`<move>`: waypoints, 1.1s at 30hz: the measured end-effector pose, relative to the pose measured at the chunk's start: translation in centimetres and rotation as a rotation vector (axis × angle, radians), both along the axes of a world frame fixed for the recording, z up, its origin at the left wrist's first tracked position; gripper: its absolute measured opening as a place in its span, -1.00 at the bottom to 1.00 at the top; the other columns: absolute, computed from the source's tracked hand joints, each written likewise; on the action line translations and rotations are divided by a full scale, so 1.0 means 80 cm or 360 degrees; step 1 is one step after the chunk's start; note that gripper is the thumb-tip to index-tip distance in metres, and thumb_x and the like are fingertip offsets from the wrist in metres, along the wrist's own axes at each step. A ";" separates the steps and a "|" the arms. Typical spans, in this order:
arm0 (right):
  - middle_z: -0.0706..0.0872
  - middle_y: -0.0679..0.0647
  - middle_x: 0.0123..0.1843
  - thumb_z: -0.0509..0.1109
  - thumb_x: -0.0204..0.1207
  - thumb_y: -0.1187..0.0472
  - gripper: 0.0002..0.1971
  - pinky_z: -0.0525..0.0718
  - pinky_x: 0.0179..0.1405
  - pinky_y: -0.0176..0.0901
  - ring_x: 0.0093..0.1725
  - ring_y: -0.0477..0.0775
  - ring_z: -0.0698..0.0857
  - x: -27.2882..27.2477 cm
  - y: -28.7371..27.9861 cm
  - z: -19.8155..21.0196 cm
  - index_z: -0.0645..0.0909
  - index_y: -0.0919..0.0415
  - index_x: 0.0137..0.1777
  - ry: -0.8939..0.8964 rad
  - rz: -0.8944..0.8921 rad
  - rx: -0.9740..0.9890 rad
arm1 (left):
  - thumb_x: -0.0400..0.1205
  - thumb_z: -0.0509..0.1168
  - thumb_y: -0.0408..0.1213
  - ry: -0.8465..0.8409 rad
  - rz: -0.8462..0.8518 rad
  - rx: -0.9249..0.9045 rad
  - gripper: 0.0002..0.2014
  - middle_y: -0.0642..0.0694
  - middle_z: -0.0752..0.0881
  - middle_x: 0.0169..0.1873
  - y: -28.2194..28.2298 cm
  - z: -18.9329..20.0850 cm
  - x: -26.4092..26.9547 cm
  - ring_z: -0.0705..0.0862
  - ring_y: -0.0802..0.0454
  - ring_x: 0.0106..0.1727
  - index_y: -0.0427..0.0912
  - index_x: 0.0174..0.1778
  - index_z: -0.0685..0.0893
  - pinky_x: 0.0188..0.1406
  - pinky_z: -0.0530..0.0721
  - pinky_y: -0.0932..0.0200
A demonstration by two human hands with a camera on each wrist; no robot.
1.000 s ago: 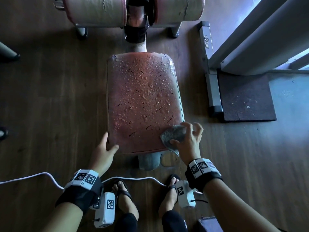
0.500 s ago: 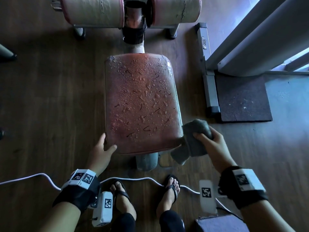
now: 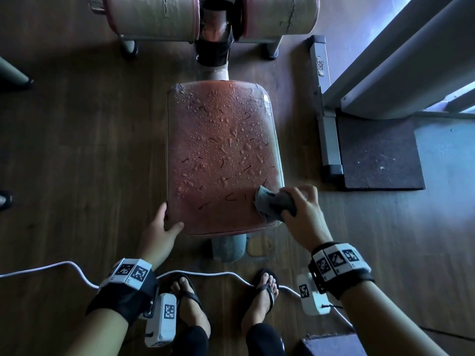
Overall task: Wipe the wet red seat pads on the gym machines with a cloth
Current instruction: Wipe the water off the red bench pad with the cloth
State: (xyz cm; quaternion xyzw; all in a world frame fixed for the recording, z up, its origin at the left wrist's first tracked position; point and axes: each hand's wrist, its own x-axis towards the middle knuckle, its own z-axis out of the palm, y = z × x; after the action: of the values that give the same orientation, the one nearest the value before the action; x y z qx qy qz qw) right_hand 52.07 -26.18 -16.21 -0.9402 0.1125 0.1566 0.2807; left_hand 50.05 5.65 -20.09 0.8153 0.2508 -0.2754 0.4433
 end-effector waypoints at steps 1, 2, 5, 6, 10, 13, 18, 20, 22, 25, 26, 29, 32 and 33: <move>0.35 0.06 0.39 0.46 0.43 0.16 -0.51 0.65 0.21 0.08 0.16 0.18 0.56 -0.006 0.006 -0.003 0.55 -0.08 0.38 0.0008 0.0060 -0.0061 | 0.70 0.34 -0.26 0.0008 -0.0005 0.0007 -0.30 -0.13 0.39 0.62 0.000 -0.001 0.000 0.34 -0.13 0.64 -0.12 0.73 0.16 0.54 0.31 -0.01; 0.33 0.07 0.45 0.46 0.46 0.04 -0.48 0.63 0.22 0.12 0.24 0.24 0.52 -0.011 0.010 -0.009 0.50 -0.10 0.44 0.0015 0.0118 -0.0126 | 0.70 0.34 -0.26 0.0009 -0.0007 0.0014 -0.30 -0.14 0.40 0.62 -0.001 -0.002 0.000 0.35 -0.14 0.63 -0.12 0.73 0.16 0.54 0.32 -0.02; 0.32 0.04 0.49 0.36 0.52 -0.17 -0.44 0.55 0.20 0.23 0.26 0.28 0.42 -0.022 0.021 -0.022 0.38 -0.20 0.52 0.0000 0.0355 -0.0411 | 0.69 0.35 -0.24 0.0016 -0.0009 0.0039 -0.28 -0.17 0.40 0.62 -0.001 -0.008 0.000 0.38 -0.16 0.62 -0.14 0.73 0.16 0.55 0.32 -0.04; 0.34 0.05 0.47 0.32 0.54 -0.18 -0.46 0.52 0.20 0.26 0.24 0.26 0.42 -0.024 0.023 -0.026 0.37 -0.21 0.52 -0.0036 0.0448 -0.0525 | 0.69 0.35 -0.22 0.0018 -0.0010 0.0039 -0.27 -0.18 0.40 0.62 -0.001 -0.010 0.000 0.38 -0.16 0.62 -0.14 0.73 0.15 0.56 0.32 -0.06; 0.45 0.10 0.26 0.26 0.57 -0.13 -0.55 0.37 0.33 0.28 0.21 0.26 0.43 -0.014 0.020 -0.035 0.44 -0.16 0.46 -0.0190 0.0562 -0.0667 | 0.70 0.33 -0.13 0.0040 -0.0033 0.0045 -0.27 -0.17 0.37 0.64 0.000 -0.018 0.000 0.36 -0.16 0.63 -0.12 0.74 0.11 0.59 0.33 -0.10; 0.47 0.13 0.19 0.29 0.58 -0.12 -0.57 0.51 0.23 0.26 0.20 0.25 0.43 0.000 0.026 -0.032 0.47 -0.08 0.43 -0.0205 0.0503 -0.0618 | 0.72 0.28 -0.08 0.0041 -0.0060 0.0049 -0.27 -0.18 0.35 0.64 0.000 -0.022 -0.001 0.36 -0.17 0.63 -0.11 0.75 0.07 0.60 0.34 -0.14; 0.44 0.09 0.40 0.08 0.67 -0.17 -0.51 0.61 0.03 0.18 0.17 0.22 0.46 -0.014 0.036 -0.027 0.33 -0.15 0.59 -0.0187 0.0713 -0.0635 | 0.74 0.23 -0.03 0.0032 -0.0112 0.0112 -0.29 -0.18 0.32 0.66 0.000 -0.027 -0.007 0.35 -0.17 0.64 -0.11 0.75 0.05 0.61 0.32 -0.14; 0.50 0.07 0.36 0.09 0.67 -0.17 -0.50 0.65 -0.06 0.15 0.12 0.21 0.50 -0.021 0.032 -0.029 0.35 -0.13 0.59 -0.0184 0.0813 -0.0662 | 0.74 0.22 -0.04 0.0020 -0.0124 0.0138 -0.29 -0.19 0.33 0.66 -0.001 -0.029 -0.008 0.36 -0.18 0.64 -0.12 0.75 0.05 0.61 0.33 -0.12; 0.55 0.07 0.28 0.11 0.65 -0.19 -0.49 0.65 -0.12 0.13 0.06 0.20 0.53 -0.019 0.029 -0.031 0.40 -0.10 0.56 -0.0204 0.0854 -0.0693 | 0.74 0.23 -0.05 -0.0002 -0.0126 0.0149 -0.29 -0.20 0.32 0.66 -0.002 -0.031 -0.009 0.35 -0.18 0.64 -0.14 0.75 0.06 0.61 0.32 -0.11; 0.58 0.09 0.15 0.19 0.60 -0.19 -0.50 0.59 -0.11 0.13 0.00 0.20 0.56 -0.006 0.027 -0.032 0.46 -0.08 0.52 -0.0229 0.0870 -0.0740 | 0.75 0.23 -0.07 -0.0052 -0.0104 0.0159 -0.30 -0.19 0.30 0.67 -0.005 -0.034 -0.010 0.32 -0.17 0.65 -0.16 0.75 0.07 0.62 0.29 -0.09; 0.59 0.10 0.11 0.23 0.59 -0.18 -0.50 0.56 -0.08 0.13 -0.01 0.20 0.57 -0.002 0.027 -0.032 0.48 -0.07 0.50 -0.0237 0.0829 -0.0733 | 0.75 0.23 -0.07 -0.0065 -0.0105 0.0166 -0.30 -0.20 0.30 0.67 -0.005 -0.035 -0.011 0.32 -0.17 0.65 -0.17 0.74 0.07 0.62 0.29 -0.09; 0.58 0.11 0.06 0.34 0.54 -0.14 -0.48 0.56 -0.09 0.12 0.00 0.20 0.56 0.003 0.033 -0.035 0.52 -0.02 0.48 -0.0233 0.0681 -0.0632 | 0.75 0.23 -0.08 -0.0082 -0.0101 0.0165 -0.30 -0.20 0.31 0.66 -0.007 -0.035 -0.012 0.34 -0.18 0.64 -0.17 0.74 0.07 0.61 0.33 -0.11; 0.58 0.13 0.05 0.41 0.50 -0.14 -0.44 0.65 -0.14 0.10 -0.01 0.20 0.55 -0.008 0.034 -0.039 0.53 0.00 0.48 -0.0249 0.0775 -0.0548 | 0.74 0.25 -0.07 -0.0082 -0.0079 0.0179 -0.30 -0.20 0.37 0.64 -0.006 -0.035 -0.013 0.38 -0.19 0.62 -0.15 0.74 0.10 0.58 0.37 -0.11; 0.58 0.13 0.05 0.42 0.50 -0.15 -0.43 0.67 -0.15 0.11 -0.02 0.21 0.55 -0.009 0.032 -0.040 0.53 0.01 0.48 -0.0258 0.0832 -0.0544 | 0.73 0.26 -0.07 -0.0084 -0.0076 0.0187 -0.30 -0.20 0.40 0.62 -0.006 -0.035 -0.012 0.40 -0.20 0.60 -0.16 0.73 0.12 0.57 0.38 -0.10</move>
State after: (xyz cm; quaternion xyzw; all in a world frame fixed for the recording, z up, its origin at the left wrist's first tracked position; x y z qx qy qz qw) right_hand 51.32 -23.61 -19.40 -0.9802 -0.1309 0.1269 0.0772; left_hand 49.06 5.18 -22.92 0.8527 0.2351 -0.2491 0.3945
